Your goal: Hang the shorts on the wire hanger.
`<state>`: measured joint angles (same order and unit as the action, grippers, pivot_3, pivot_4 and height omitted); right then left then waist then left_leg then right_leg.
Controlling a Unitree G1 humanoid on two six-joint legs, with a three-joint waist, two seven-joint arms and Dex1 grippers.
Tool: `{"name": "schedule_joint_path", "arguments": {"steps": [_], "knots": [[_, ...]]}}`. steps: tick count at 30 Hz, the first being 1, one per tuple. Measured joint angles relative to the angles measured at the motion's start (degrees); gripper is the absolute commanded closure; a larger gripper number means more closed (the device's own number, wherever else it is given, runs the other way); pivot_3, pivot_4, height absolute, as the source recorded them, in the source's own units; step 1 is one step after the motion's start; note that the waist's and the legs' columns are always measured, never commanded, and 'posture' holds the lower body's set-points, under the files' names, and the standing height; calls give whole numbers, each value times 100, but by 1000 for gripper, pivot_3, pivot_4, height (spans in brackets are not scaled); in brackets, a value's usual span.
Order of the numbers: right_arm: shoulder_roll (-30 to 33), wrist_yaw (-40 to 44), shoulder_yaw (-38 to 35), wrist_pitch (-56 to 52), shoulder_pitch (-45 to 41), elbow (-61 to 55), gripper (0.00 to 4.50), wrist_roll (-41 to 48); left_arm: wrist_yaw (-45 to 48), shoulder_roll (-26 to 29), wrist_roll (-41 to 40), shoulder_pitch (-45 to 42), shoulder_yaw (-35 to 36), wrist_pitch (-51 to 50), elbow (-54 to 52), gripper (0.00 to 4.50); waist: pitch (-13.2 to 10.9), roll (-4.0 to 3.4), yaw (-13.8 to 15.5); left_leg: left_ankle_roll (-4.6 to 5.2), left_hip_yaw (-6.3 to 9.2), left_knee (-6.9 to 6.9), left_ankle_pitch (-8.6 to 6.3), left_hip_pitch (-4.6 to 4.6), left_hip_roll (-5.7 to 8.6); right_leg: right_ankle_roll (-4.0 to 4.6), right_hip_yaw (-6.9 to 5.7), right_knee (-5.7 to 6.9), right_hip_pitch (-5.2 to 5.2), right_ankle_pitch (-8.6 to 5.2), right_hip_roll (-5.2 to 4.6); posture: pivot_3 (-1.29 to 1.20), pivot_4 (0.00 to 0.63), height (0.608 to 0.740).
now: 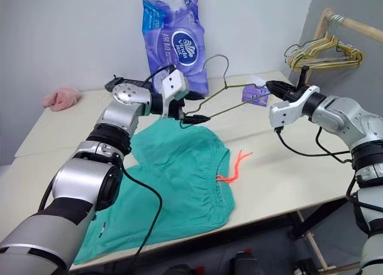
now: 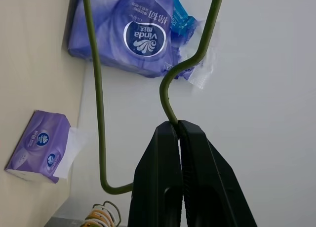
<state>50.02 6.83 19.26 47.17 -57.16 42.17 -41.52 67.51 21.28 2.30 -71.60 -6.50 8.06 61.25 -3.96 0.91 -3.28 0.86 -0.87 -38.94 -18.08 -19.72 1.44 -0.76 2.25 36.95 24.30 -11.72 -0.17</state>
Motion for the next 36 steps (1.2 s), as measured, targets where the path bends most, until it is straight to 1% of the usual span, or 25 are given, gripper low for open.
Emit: {"name": "schedule_joint_path", "arguments": {"steps": [9, 12, 18, 25, 36], "knots": [[-1, 148, 0, -31, 0, -2, 4500, 18, 239, -19, 119, 295, -213, -14, -28, 498, 0, 0, -2, 0, 0, 0, 0, -1, 0, 0, 0, 0, 1, 0, 0, -30, 19, 740], [-1, 223, 4, -113, 0, 68, 4500, 9, 329, -21, 90, 295, -209, -64, -229, 498, 0, 1, -2, 0, 0, -1, 0, -1, 0, -1, 0, -1, 1, 0, -1, -30, 19, 740], [-9, 558, 15, -314, 0, 300, 4500, 7, 330, -18, 53, 303, -209, -139, -529, 498, 0, 1, -4, 0, -1, -1, 0, 0, 0, -1, 1, 0, 1, 1, 0, -21, 17, 740], [-105, 868, 25, -431, 0, 304, 4500, 14, 321, 33, 223, 597, -379, -135, -718, 498, 0, 1, -2, 0, -1, -1, 0, 1, -1, 0, 1, 2, 2, 1, 0, -20, 13, 740], [-109, 1055, 7, -546, 0, -199, 4500, 183, 168, 79, 518, 797, -585, -160, -644, 498, 0, 0, 0, 0, 1, -1, 0, 0, -1, -1, -1, 2, 2, 1, -2, -29, 13, 740]]}}
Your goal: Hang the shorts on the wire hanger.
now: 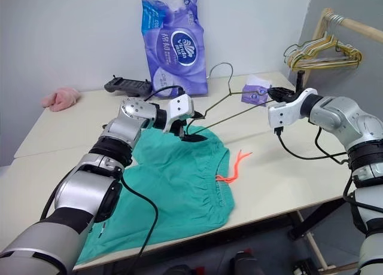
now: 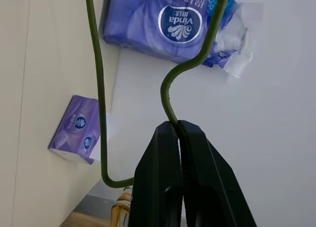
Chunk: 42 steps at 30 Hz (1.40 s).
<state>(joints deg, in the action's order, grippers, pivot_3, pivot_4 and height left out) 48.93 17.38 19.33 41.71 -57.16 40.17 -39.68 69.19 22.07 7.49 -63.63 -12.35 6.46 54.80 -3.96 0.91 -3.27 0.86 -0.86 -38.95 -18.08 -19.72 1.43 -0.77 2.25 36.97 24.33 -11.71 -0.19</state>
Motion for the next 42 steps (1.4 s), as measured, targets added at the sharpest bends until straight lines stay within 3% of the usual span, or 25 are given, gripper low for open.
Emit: {"name": "schedule_joint_path", "arguments": {"steps": [1, 4, 15, 24, 27, 34, 37, 42], "knots": [[-1, 8, 0, -6, 0, -36, 4500, 2, -24, 15, 39, -1, -40, 2, 19, 498, 0, 0, 0, 0, 0, 0, 0, 0, 0, 0, 0, 0, 0, 0, 0, -30, 14, 740], [-1, 12, -1, -37, 0, -165, 4500, 35, -231, 31, 158, -6, -80, -9, 191, 1073, 0, 0, 1, 0, 0, 0, 0, 0, 0, 0, 0, 1, 0, 0, -1, -30, 14, 740], [-1, 15, -2, -99, 0, -180, 4500, 47, -242, 33, 148, -27, -76, -46, 274, 4446, 0, 0, 2, 0, 0, 0, 0, 0, 0, -1, 0, 0, 0, 0, -1, -23, 14, 740], [-25, 179, -11, -151, 12, -275, 4500, 201, -593, 106, 179, -69, -23, 74, 385, 4446, 2, 2, 4, 0, 1, 0, 0, 1, 0, -1, -1, 1, 1, 1, -3, -20, 0, 740], [-61, 636, -85, -402, 225, -461, 3761, 586, -798, 128, 271, -70, -57, 327, 390, 4500, 14, 21, 13, 0, 5, 0, 0, 1, 0, -1, -5, 1, 0, 2, -8, -20, 0, 740], [-99, 2233, -293, -1303, 1132, -1572, 1279, 1948, -1145, 236, 539, -67, -159, 728, 397, 4500, 17, 26, 29, 1, 9, -5, -1, 6, 0, -7, -10, 2, 1, 7, -30, -16, 0, 740], [-33, 2741, -522, -1975, 1430, -2321, 290, 2399, -1711, 342, 828, -65, -264, 1027, 447, 4500, 18, 27, 53, 1, 17, -5, -1, 6, 1, -7, -17, 2, 2, 7, -31, -14, 0, 740], [-45, 3025, -751, -3090, 1664, -3126, 290, 2612, -2431, 536, 1192, -63, -370, 1585, 540, 4500, 19, 29, 134, 1, 18, -8, -1, 6, 1, -8, -22, 6, 2, 9, -35, -20, 0, 740]]}}
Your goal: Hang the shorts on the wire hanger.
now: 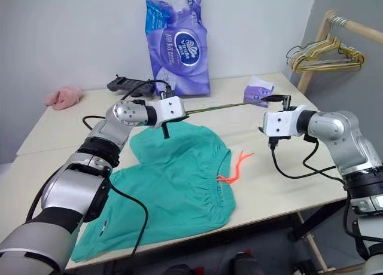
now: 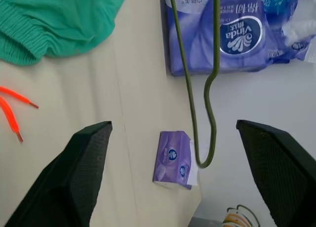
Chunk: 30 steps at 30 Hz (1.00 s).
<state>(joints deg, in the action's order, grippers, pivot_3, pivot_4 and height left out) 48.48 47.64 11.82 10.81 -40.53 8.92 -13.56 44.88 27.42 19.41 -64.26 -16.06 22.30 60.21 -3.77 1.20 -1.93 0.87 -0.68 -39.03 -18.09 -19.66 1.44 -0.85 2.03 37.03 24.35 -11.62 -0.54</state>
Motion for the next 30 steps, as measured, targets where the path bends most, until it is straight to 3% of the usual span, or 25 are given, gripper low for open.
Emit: {"name": "schedule_joint_path", "arguments": {"steps": [6, 28, 30], "knots": [[-206, -120, 12, -484, -3, -73, 290, -169, -175, 34, 161, 229, -182, 532, -76, 4500, 5, 7, 50, 0, 1, -4, 0, -3, 2, 0, -5, 1, 0, 2, -1, -12, 0, 740], [-1025, -745, 514, -230, -1015, 2416, 290, -1000, -308, 16, 191, 287, -216, 669, -312, 4500, 9, 12, 50, 0, 6, -3, 0, -4, 3, 3, -9, 3, 2, 5, -5, 35, 0, 740], [-1024, -744, 514, -185, -1015, 2467, 914, -999, -312, 17, 191, 287, -216, 669, -312, 4500, 9, 12, 50, 0, 7, -3, 0, -4, 3, 3, -10, 3, 1, 5, -6, 35, 0, 740]]}}
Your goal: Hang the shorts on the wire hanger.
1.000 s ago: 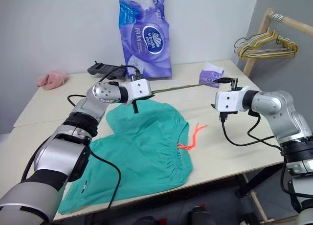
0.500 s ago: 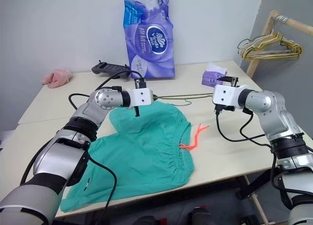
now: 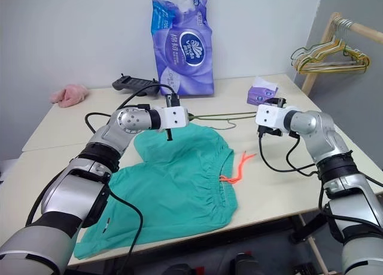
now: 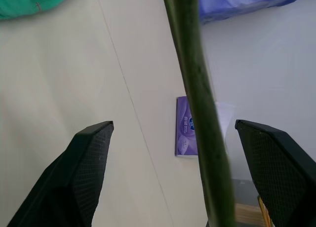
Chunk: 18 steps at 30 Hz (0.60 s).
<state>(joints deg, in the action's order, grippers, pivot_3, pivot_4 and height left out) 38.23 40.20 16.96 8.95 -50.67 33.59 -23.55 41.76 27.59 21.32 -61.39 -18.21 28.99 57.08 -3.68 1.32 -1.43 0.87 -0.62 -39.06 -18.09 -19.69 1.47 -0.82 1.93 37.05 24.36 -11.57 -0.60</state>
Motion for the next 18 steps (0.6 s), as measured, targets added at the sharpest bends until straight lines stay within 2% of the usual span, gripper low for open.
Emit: {"name": "schedule_joint_path", "arguments": {"steps": [10, 18], "knots": [[73, 5, 9, 219, -2, 33, 4484, -128, 5, -5, 13, 0, -5, -7, 0, 4500, 0, 0, -1, 0, 0, 0, 0, 0, 0, 0, -1, 1, 0, 0, 0, 28, 0, 740], [223, -291, 193, 646, -136, 49, 4484, -590, -1, -23, 30, 0, -7, -63, 2, 4500, 0, 0, -3, 0, 0, 0, 0, 0, 0, 0, 0, 2, 1, 0, 0, 28, 0, 740]]}}
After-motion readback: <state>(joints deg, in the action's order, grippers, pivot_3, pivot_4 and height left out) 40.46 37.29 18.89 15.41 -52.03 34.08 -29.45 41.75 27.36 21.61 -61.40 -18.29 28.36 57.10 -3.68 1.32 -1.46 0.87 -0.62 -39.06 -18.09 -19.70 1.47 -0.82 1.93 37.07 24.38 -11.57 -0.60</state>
